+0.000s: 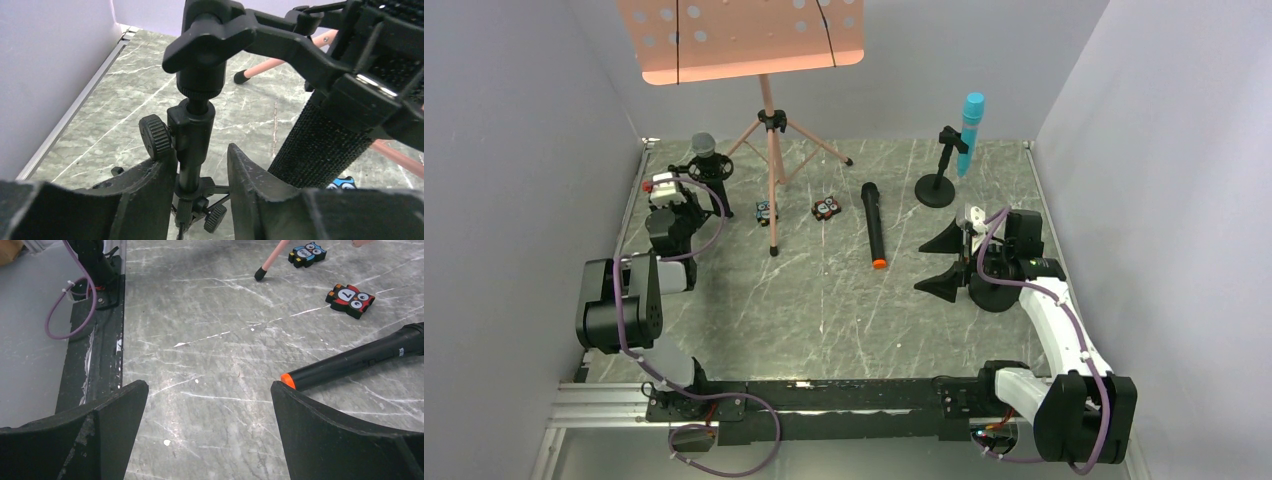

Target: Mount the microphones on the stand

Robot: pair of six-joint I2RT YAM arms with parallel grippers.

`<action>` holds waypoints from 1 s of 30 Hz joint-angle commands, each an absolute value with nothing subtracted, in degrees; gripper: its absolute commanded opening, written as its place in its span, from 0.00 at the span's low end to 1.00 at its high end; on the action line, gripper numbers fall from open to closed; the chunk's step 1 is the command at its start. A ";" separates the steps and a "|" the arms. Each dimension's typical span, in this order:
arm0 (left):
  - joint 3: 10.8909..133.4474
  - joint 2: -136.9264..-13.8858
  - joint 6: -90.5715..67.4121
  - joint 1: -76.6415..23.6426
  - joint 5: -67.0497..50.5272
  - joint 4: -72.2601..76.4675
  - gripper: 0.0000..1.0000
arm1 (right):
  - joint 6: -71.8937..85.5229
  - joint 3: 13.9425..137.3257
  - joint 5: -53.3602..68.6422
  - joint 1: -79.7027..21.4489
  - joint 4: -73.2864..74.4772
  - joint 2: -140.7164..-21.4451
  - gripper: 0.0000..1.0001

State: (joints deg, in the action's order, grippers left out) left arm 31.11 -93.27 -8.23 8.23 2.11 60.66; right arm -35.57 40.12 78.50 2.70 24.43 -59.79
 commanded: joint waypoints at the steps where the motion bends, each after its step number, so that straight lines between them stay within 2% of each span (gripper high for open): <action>1: 29.95 -91.08 -9.80 8.61 -0.17 66.17 0.47 | -37.61 42.36 80.34 2.97 24.57 -59.06 1.00; 13: 25.24 -86.03 -10.69 8.61 -0.18 64.26 0.53 | -37.97 42.54 80.67 2.99 25.04 -58.06 1.00; 17: 23.95 -82.89 -12.02 8.61 3.03 61.28 0.64 | -38.26 42.71 81.01 2.98 25.43 -57.82 1.00; 23: 23.80 -74.15 -15.97 8.66 6.10 49.82 0.90 | -39.17 43.04 81.34 2.99 26.44 -57.40 1.00; 30: 20.49 -60.57 -23.88 8.61 6.03 34.69 0.96 | -41.71 44.06 81.27 2.99 29.42 -57.27 1.00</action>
